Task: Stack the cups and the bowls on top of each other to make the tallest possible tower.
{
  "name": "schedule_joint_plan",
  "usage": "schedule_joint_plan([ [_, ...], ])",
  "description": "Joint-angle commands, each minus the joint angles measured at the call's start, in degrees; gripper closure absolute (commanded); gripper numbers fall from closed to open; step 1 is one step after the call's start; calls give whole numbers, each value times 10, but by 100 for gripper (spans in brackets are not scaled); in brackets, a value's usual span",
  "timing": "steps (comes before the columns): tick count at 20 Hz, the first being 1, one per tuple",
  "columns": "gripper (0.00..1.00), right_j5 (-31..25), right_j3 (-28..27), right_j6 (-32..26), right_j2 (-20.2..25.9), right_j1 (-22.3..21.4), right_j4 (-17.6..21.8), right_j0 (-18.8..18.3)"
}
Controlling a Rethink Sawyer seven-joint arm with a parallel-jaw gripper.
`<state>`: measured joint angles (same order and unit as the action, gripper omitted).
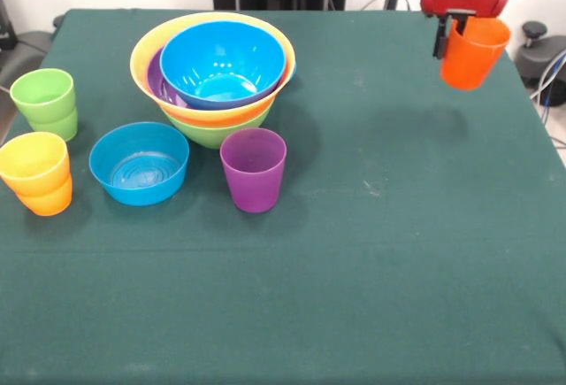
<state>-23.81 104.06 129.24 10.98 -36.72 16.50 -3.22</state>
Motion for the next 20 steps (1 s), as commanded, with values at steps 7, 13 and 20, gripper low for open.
schedule_joint_plan([
  [7, 100, -57, 20, -115, 85, -28, 63, -63],
  [13, 100, -78, 34, -121, 105, -52, 64, -85],
  [20, 100, -113, 65, -160, 153, -94, 58, -144],
])
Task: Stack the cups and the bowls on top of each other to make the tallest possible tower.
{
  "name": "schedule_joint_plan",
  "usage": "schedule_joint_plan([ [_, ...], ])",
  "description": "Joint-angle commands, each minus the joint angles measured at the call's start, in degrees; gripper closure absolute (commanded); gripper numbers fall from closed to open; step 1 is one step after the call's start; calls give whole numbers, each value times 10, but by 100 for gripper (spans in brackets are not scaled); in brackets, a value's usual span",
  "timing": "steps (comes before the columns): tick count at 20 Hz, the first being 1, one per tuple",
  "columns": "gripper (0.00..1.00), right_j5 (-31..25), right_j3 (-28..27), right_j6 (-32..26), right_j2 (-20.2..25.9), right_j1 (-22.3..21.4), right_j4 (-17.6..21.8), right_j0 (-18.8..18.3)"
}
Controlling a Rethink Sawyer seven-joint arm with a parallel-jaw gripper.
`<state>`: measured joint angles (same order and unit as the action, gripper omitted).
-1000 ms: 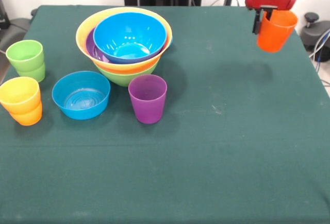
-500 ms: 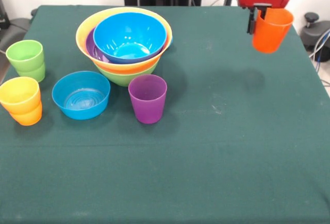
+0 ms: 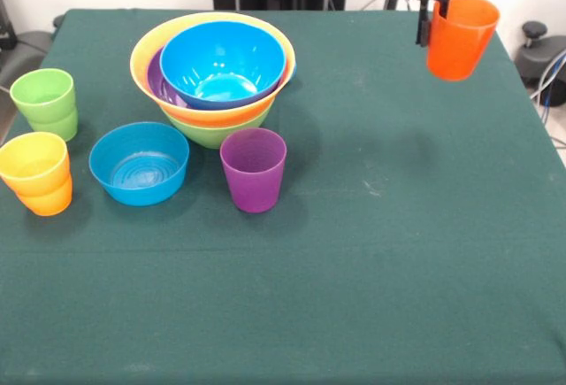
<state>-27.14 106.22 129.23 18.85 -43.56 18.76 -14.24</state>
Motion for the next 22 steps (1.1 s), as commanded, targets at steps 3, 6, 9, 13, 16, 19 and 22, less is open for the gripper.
schedule_joint_plan([
  [3, 100, -112, 49, -186, 99, -47, 31, -65],
  [6, 100, -127, 49, -207, 123, -47, 38, -98],
  [9, 100, -141, 43, -227, 141, -46, 50, -128],
  [13, 100, -155, 32, -260, 159, -36, 70, -168],
  [16, 100, -162, 26, -277, 168, -28, 82, -189],
  [19, 100, -165, 24, -292, 176, -23, 94, -207],
  [22, 100, -167, 19, -307, 182, -14, 105, -225],
])
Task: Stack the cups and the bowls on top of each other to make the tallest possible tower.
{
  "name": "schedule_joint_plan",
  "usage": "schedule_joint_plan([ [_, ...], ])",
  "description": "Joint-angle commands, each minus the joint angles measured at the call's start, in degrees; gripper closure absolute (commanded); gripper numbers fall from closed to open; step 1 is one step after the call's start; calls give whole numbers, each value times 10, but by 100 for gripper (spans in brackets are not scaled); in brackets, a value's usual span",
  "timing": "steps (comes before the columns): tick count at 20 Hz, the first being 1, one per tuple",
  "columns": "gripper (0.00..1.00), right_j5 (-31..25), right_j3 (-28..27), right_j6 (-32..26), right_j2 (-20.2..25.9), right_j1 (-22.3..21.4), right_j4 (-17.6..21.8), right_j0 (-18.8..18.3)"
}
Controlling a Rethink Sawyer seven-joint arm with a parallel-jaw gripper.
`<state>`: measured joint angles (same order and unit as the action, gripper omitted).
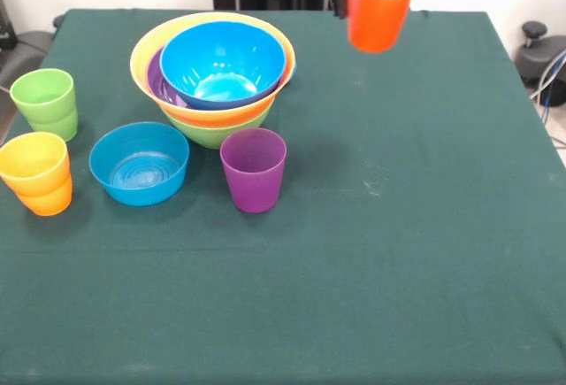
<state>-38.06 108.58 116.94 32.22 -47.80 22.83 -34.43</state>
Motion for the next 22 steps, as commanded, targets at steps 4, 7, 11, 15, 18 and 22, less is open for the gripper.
schedule_joint_plan([
  [4, 100, -61, -12, -203, 55, 40, 77, -43],
  [7, 100, -58, -18, -213, 58, 52, 89, -53],
  [11, 100, -57, -27, -231, 64, 70, 106, -70],
  [15, 100, -60, -36, -254, 75, 87, 123, -94],
  [18, 100, -57, -35, -265, 80, 98, 136, -111],
  [22, 100, -49, -31, -271, 87, 109, 150, -127],
])
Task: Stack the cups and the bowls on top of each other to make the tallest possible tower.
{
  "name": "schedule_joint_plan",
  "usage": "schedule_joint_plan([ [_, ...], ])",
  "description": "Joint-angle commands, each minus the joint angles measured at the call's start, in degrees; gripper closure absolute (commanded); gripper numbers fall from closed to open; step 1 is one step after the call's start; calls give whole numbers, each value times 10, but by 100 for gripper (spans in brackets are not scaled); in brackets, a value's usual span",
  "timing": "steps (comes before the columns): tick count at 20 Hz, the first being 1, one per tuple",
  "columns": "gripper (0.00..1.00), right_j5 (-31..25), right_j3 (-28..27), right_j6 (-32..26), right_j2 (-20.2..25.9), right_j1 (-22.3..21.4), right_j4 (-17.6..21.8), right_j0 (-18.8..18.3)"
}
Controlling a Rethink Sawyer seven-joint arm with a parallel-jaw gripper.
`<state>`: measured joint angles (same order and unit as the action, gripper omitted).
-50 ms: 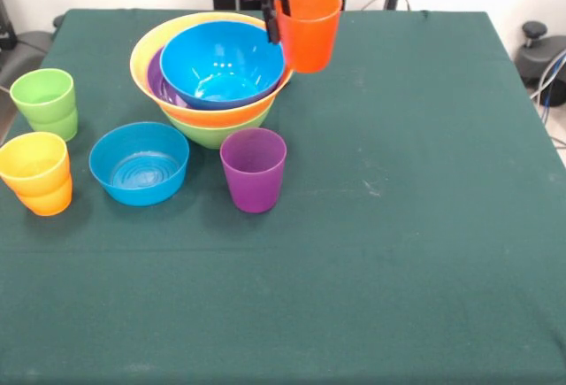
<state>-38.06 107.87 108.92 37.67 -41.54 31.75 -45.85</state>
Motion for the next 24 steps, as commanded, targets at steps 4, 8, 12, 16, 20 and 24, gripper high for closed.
schedule_joint_plan([
  [4, 100, -50, -20, -200, 40, 50, 68, -28],
  [8, 100, -63, -21, -215, 50, 52, 69, -42],
  [12, 100, -75, -24, -227, 56, 55, 67, -49],
  [16, 100, -89, -23, -236, 65, 52, 58, -57],
  [20, 100, -107, -21, -238, 75, 41, 47, -60],
  [24, 100, -150, 0, -246, 106, -16, 15, -77],
])
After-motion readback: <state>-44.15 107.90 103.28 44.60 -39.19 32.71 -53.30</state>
